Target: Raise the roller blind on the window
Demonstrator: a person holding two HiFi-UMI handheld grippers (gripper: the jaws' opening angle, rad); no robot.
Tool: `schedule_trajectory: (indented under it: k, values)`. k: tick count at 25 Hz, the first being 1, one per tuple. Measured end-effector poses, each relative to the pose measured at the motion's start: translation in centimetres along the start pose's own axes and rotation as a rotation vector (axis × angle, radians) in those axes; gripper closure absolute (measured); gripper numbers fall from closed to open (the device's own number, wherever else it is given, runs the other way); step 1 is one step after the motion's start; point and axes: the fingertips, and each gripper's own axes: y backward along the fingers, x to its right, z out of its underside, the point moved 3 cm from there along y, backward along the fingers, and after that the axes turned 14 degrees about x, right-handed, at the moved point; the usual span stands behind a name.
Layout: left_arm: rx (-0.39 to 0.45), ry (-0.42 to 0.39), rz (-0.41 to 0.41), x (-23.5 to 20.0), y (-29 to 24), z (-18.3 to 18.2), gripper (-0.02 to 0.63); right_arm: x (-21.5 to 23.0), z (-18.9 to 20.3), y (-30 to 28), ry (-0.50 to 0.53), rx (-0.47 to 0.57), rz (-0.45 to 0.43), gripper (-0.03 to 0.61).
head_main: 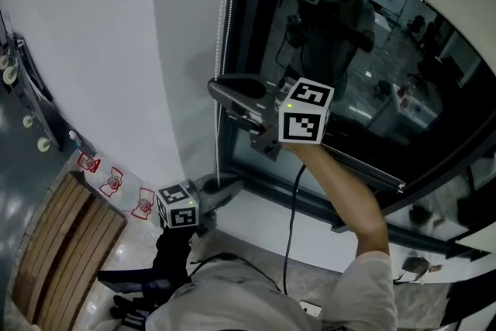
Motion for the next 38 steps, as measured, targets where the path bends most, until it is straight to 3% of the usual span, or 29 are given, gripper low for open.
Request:
schedule_trajectory:
  k: [13, 20, 23, 33, 38]
  values:
    - [-0.008, -0.004, -0.004, -0.4, 0.1, -0.2, 0.615, -1.3, 7.2, 2.7, -0.085, -0.055, 0.017, 0.574]
    - [-0.007, -0.018, -0.004, -0.3, 0.2, -0.5, 0.615, -1.0, 6.3, 3.1, -0.072, -0.015, 0.016, 0.560]
    - [-0.008, -0.019, -0.009, -0.3, 0.2, -0.6, 0.615, -0.1, 4.1, 2.5, -0.075, 0.038, 0.020, 0.483]
    - [-0.010, -0.023, -0.020, -0.4, 0.4, -0.5, 0.615, 1.3, -8.7, -2.2, 0.082, 0.199, -0.058, 0.472]
    - [-0.004, -0.026, -0.026, -0.5, 0.5, -0.8, 0.615, 1.7, -13.3, -3.4, 0.139, 0.243, -0.068, 0.474]
